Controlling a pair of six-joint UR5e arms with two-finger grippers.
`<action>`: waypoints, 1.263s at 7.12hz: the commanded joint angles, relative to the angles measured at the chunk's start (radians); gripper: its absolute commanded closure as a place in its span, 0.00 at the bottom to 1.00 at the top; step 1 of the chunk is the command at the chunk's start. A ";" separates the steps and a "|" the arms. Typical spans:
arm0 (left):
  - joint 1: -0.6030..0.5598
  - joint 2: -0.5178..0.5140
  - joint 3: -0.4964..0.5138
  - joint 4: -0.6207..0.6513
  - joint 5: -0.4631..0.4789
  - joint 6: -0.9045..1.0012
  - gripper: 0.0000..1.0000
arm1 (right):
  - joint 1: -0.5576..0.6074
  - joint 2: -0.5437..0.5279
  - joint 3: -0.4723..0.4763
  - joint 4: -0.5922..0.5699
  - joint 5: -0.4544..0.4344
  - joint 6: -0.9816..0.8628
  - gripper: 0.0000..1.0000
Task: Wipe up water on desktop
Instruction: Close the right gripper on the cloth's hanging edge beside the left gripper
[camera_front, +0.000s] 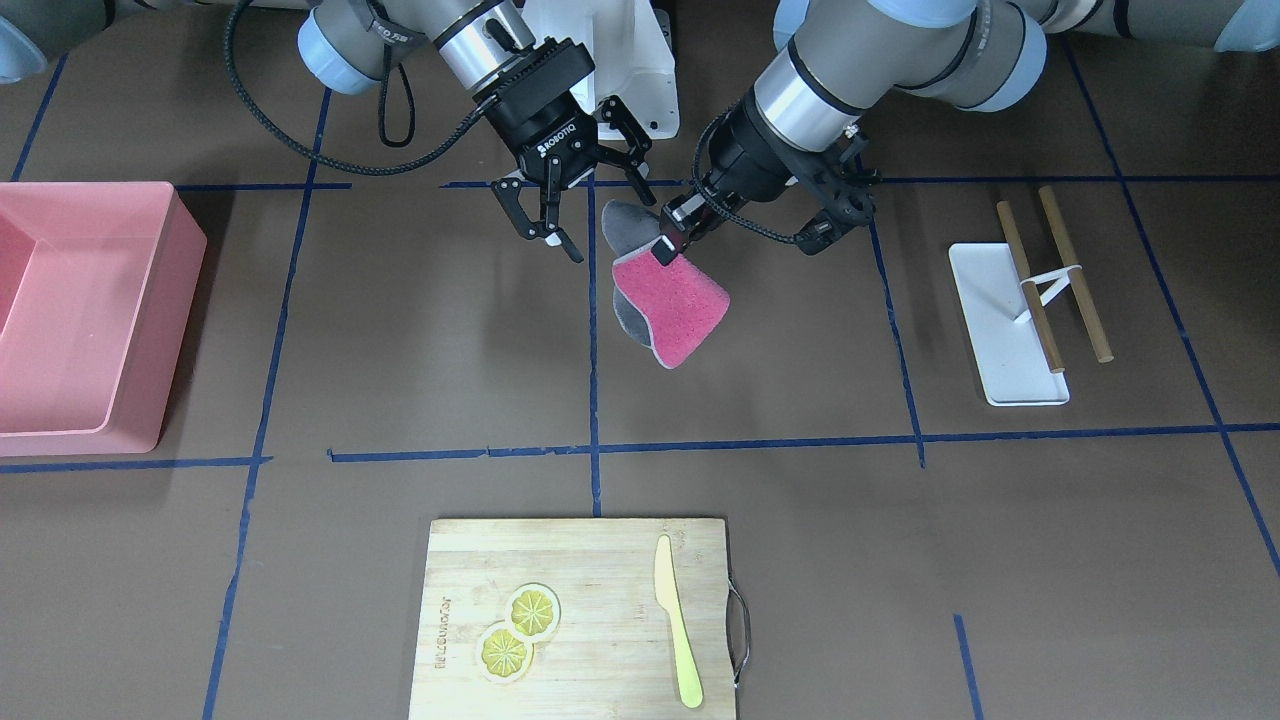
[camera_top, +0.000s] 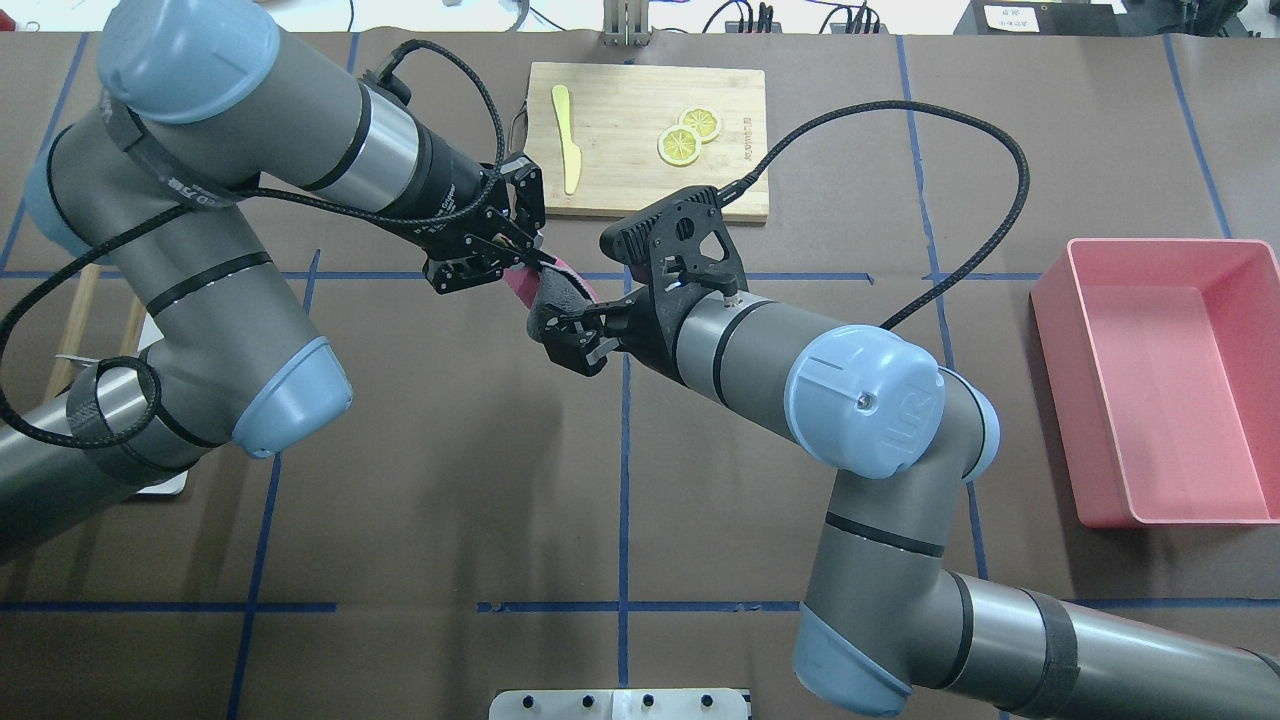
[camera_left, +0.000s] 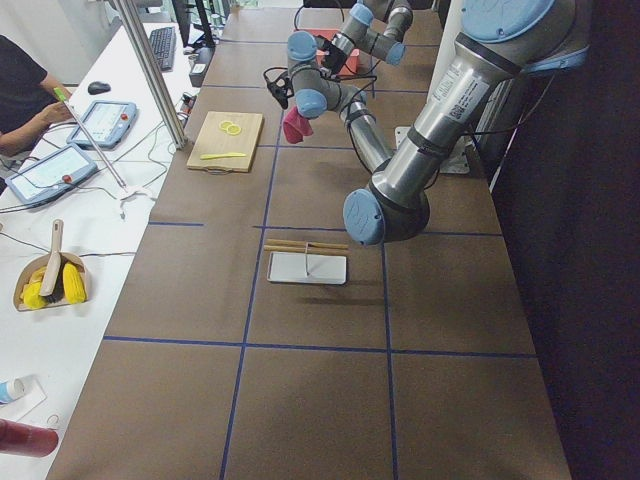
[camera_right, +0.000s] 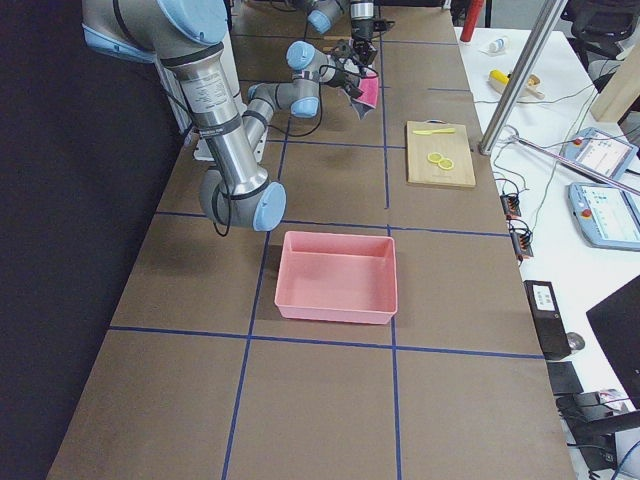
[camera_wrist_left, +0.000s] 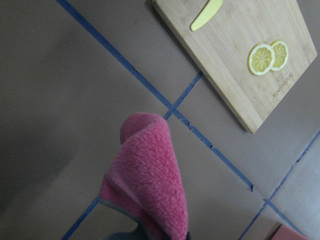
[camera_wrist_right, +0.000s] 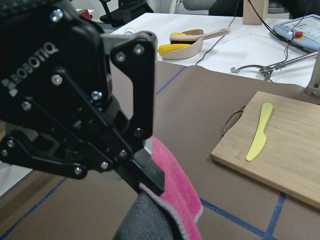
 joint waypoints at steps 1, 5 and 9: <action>0.004 -0.001 -0.015 -0.003 -0.001 -0.002 0.97 | -0.010 -0.001 -0.005 0.000 -0.002 0.000 0.05; 0.002 -0.001 -0.015 -0.004 -0.001 -0.003 0.97 | -0.021 -0.002 -0.002 0.002 -0.003 0.007 0.17; 0.002 0.001 -0.014 -0.003 -0.001 0.001 0.97 | -0.025 -0.001 0.003 0.003 -0.002 0.017 1.00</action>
